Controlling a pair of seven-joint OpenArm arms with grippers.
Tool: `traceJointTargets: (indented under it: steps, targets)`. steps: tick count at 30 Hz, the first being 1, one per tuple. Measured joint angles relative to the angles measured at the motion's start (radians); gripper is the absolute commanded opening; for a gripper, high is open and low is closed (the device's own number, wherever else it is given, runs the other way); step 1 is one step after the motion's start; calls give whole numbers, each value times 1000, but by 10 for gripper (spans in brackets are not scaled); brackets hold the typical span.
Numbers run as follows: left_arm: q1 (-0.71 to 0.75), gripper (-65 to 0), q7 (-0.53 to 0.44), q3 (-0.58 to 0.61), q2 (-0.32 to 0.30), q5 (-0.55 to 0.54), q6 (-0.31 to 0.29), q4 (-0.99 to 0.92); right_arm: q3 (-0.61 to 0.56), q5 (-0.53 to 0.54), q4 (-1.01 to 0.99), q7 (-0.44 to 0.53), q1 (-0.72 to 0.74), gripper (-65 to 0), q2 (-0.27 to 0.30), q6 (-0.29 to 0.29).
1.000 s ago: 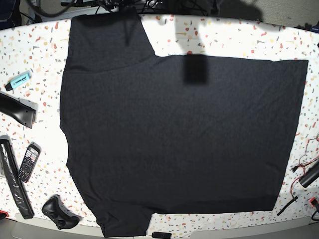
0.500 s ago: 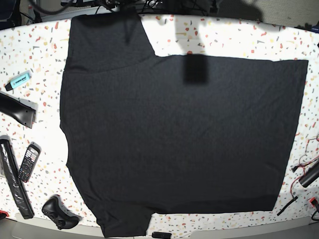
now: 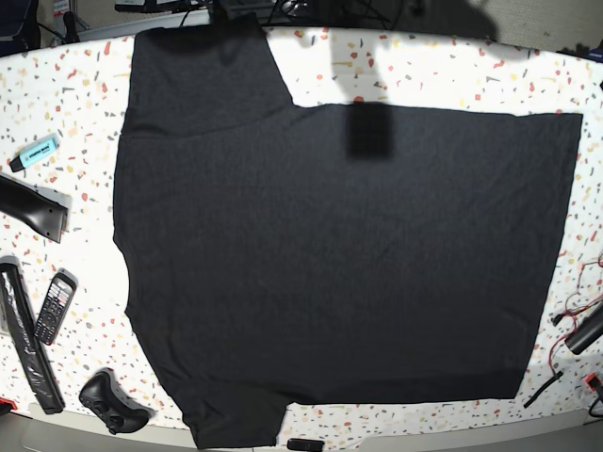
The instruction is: Fold the T-shirt properly
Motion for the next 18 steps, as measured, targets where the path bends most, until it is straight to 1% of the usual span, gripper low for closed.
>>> traceJointTargets:
  steps: [3,6,8,10,13,18]
  targets:
    - [69,-465,19,-1,-34,3,4,122,-1,5,96,-3,-69,-455,41,4]
    - [130,-465,56,-1,-53,-1,1,246,-1,77,195,-26,-132,-455,82,10]
    - [169,-465,69,1,-61,2,0,319,-1,95,260,-34,-171,-455,106,12]
    - [206,-465,71,1,-72,0,-2,378,-2,95,327,-51,-210,-455,134,14]
    - [257,-465,97,0,-107,0,0,444,-1,95,420,-85,-273,-455,181,10]
    - [316,-465,126,1,-165,0,-1,518,-2,94,583,-95,-399,-455,269,8]
